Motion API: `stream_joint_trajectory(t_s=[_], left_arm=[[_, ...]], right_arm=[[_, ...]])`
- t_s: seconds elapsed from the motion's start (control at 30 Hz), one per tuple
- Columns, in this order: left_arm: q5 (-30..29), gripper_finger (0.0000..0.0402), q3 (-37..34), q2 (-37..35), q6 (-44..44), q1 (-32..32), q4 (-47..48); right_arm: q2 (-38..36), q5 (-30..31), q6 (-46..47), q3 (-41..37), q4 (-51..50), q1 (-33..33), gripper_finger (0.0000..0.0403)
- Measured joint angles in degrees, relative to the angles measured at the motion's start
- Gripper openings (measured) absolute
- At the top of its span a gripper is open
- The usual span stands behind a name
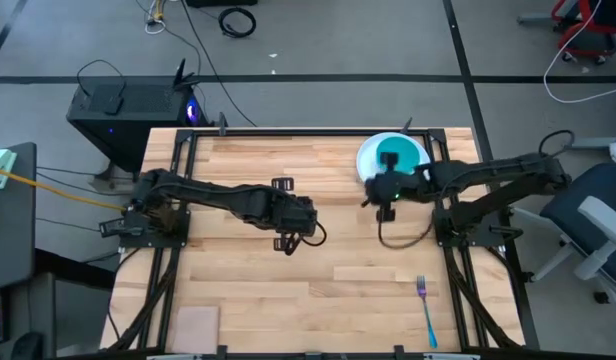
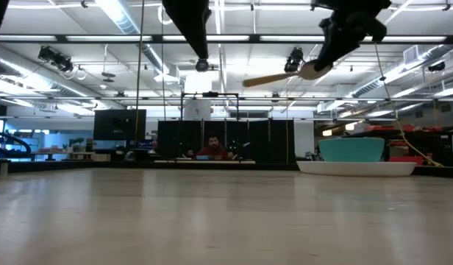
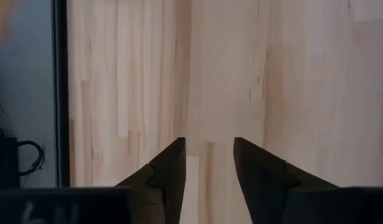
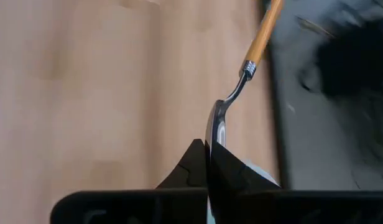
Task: Set table place
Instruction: Put the yellow spoon into the green bowl
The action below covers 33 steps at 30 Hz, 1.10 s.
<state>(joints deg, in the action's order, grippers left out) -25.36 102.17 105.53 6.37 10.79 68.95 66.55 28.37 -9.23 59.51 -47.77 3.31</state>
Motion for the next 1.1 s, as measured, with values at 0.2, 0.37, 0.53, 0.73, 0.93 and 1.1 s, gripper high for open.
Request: stream_joint_trajectory(t_s=[0.2,0.37,0.53,0.73,0.93,1.1], left_arm=[[-0.1,0.0151,0.0,-0.2,0.0,0.0,-0.3],[-0.2,0.0147,0.0,-0.2,0.0,0.0,-0.4],[-0.1,0.0139,0.0,-0.2,0.0,0.0,-0.6],[-0.1,0.014,0.0,-0.1,-0.2,-0.1,-2.0],[-0.2,0.0146,0.0,-0.1,-0.2,-0.1,-2.6],[-0.1,0.014,0.0,-0.1,-0.1,-0.1,-2.7]], right_arm=[[-2.9,11.7,6.4,0.0,-5.3,-5.1,0.0],[-1.9,19.1,11.7,-0.5,-7.9,-10.7,0.0],[-0.8,24.0,16.9,-5.5,-7.0,-16.6,0.0],[-0.4,26.6,20.7,-11.5,-2.9,-23.0,0.0],[-0.4,23.6,19.8,-16.5,3.0,-26.8,0.0],[-0.4,19.3,18.2,-19.5,7.5,-28.7,0.0001]])
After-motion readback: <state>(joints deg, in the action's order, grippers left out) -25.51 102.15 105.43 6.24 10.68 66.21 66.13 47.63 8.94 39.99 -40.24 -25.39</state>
